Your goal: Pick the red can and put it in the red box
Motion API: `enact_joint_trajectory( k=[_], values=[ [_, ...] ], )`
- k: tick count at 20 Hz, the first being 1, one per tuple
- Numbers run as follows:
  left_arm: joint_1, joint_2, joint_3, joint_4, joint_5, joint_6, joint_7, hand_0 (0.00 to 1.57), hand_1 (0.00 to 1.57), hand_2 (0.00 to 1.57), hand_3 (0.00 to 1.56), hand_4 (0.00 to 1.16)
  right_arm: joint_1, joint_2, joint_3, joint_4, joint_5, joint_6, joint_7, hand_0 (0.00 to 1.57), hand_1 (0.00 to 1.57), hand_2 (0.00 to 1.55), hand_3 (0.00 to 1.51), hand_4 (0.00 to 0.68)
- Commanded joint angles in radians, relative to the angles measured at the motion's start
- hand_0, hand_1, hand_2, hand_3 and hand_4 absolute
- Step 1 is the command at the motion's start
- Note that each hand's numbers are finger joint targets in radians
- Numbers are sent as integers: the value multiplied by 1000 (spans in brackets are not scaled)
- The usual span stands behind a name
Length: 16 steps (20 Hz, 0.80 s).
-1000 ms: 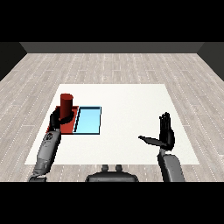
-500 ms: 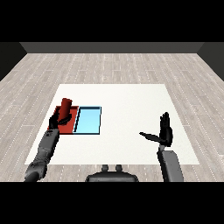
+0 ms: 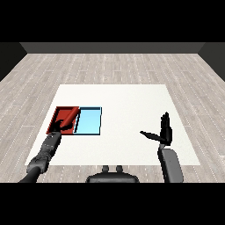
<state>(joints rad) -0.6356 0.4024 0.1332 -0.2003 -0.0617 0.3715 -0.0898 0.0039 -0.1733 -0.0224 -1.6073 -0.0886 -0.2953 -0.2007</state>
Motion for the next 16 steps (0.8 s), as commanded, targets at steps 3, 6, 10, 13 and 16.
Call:
enact_joint_trajectory(
  k=[3, 6, 10, 13, 16],
  values=[
    [-51, 18, -40, 133, -65, 7, 87, 0, 0, 0, 0, 0, -31, 9, -10, 21, -14, 17, -32, 0, 0, 0, 0, 0],
    [-20, 51, 59, 72, 37, -93, -31, 0, 0, 0, 0, 0, 40, -46, -11, -100, -14, 39, 61, 0, 0, 0, 0, 0],
    [15, 85, 115, 22, 90, -127, -159, 0, 0, 0, 0, 0, 32, -27, 8, -167, -6, 23, 75, 0, 0, 0, 0, 0],
    [18, 59, 234, -110, 218, -179, -376, 0, 0, 0, 0, 0, 41, -33, -14, -162, -34, 49, 24, 0, 0, 0, 0, 0],
    [10, 1, 278, -227, 284, -264, -536, 0, 0, 0, 0, 0, 34, -21, 32, -169, -36, 80, 18, 0, 0, 0, 0, 0]
  ],
)
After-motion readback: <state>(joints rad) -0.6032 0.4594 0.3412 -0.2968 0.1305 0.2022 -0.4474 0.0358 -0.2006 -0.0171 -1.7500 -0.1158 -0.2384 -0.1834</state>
